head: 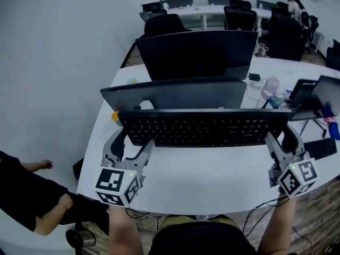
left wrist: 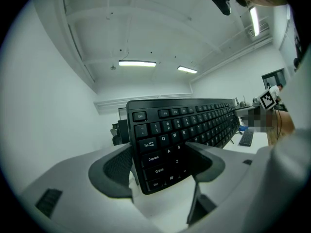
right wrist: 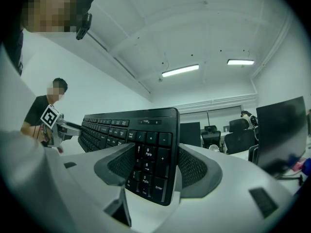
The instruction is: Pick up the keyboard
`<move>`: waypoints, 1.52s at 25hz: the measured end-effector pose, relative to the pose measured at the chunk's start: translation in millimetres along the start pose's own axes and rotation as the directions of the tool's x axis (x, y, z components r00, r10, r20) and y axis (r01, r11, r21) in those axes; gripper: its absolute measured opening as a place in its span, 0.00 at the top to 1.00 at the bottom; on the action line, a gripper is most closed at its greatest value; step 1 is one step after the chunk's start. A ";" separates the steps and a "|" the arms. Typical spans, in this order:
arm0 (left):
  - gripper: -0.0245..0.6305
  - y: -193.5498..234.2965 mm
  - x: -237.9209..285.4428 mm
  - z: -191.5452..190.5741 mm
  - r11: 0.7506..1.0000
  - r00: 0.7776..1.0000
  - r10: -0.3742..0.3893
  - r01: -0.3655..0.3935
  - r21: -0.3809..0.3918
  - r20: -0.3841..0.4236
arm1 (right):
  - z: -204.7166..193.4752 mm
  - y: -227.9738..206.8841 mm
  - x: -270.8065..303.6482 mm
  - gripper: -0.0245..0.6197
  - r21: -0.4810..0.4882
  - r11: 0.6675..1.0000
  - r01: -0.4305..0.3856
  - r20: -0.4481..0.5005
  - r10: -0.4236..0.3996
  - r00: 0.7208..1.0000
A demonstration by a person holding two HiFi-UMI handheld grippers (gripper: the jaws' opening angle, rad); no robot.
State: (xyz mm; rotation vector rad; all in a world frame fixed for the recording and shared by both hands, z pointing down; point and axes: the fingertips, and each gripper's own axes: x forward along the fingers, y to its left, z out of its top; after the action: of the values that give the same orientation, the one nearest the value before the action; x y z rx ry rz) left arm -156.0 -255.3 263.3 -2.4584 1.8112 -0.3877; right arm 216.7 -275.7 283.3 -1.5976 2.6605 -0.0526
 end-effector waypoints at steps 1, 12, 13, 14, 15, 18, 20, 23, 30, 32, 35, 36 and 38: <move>0.44 -0.1 -0.2 -0.5 1.000 1.000 0.001 -0.001 -0.001 -0.001 | 0.0 0.1 0.2 0.53 -0.001 1.000 -0.001 -0.001 0.001 1.000; 0.44 -0.8 -2.1 -1.3 1.000 1.000 0.010 -0.010 0.001 -0.001 | -2.5 -0.9 2.0 0.53 0.001 1.000 -0.010 0.001 0.010 1.000; 0.44 -1.0 -2.2 -1.5 1.000 1.000 0.011 -0.011 0.000 -0.002 | -3.0 -1.1 2.1 0.53 0.002 1.000 -0.011 0.000 0.011 1.000; 0.44 -1.1 -2.2 -1.7 1.000 1.000 0.012 -0.012 0.000 -0.004 | -3.4 -1.3 2.4 0.53 0.002 1.000 -0.012 0.001 0.012 1.000; 0.44 -1.1 -2.2 -1.9 1.000 1.000 0.012 -0.012 0.000 -0.005 | -3.5 -1.3 2.6 0.53 0.001 1.000 -0.013 0.002 0.013 1.000; 0.44 -1.2 -2.1 -2.2 1.000 1.000 0.015 -0.015 -0.002 -0.008 | -3.7 -1.9 3.7 0.53 0.000 1.000 -0.016 0.003 0.016 1.000; 0.44 -1.2 -2.9 -2.0 1.000 1.000 0.018 -0.018 -0.002 -0.009 | -3.9 -1.6 4.1 0.53 0.002 1.000 -0.017 0.001 0.017 1.000; 0.44 -1.0 -3.9 -1.5 1.000 1.000 0.019 -0.019 -0.001 -0.008 | -3.5 -1.1 3.8 0.53 0.002 1.000 -0.017 0.002 0.017 1.000; 0.44 -0.6 -3.3 -2.0 1.000 1.000 0.019 -0.019 -0.006 -0.004 | -1.4 -1.3 3.7 0.53 -0.005 1.000 -0.008 0.008 0.008 1.000; 0.44 -0.7 -2.1 -3.2 1.000 1.000 0.017 -0.017 -0.007 -0.005 | -2.6 -1.6 3.6 0.53 -0.006 1.000 -0.007 0.006 0.007 1.000; 0.44 -0.5 -1.8 -2.9 1.000 1.000 0.018 -0.018 -0.008 -0.004 | -1.8 -1.9 3.7 0.53 -0.008 1.000 -0.004 0.004 0.004 1.000; 0.44 -0.4 -1.9 -2.8 1.000 1.000 0.018 -0.018 -0.008 -0.005 | -1.5 -1.6 3.7 0.53 -0.008 1.000 -0.003 0.005 0.003 1.000; 0.44 -0.4 -1.8 -2.8 1.000 1.000 0.017 -0.017 -0.009 -0.008 | -1.6 -1.3 3.4 0.53 -0.006 1.000 -0.001 0.004 0.001 1.000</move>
State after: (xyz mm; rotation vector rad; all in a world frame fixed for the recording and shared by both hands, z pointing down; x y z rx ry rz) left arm -156.8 -253.2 265.8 -2.4491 1.8398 -0.3895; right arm 216.2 -279.3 285.0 -1.5959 2.6611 -0.0411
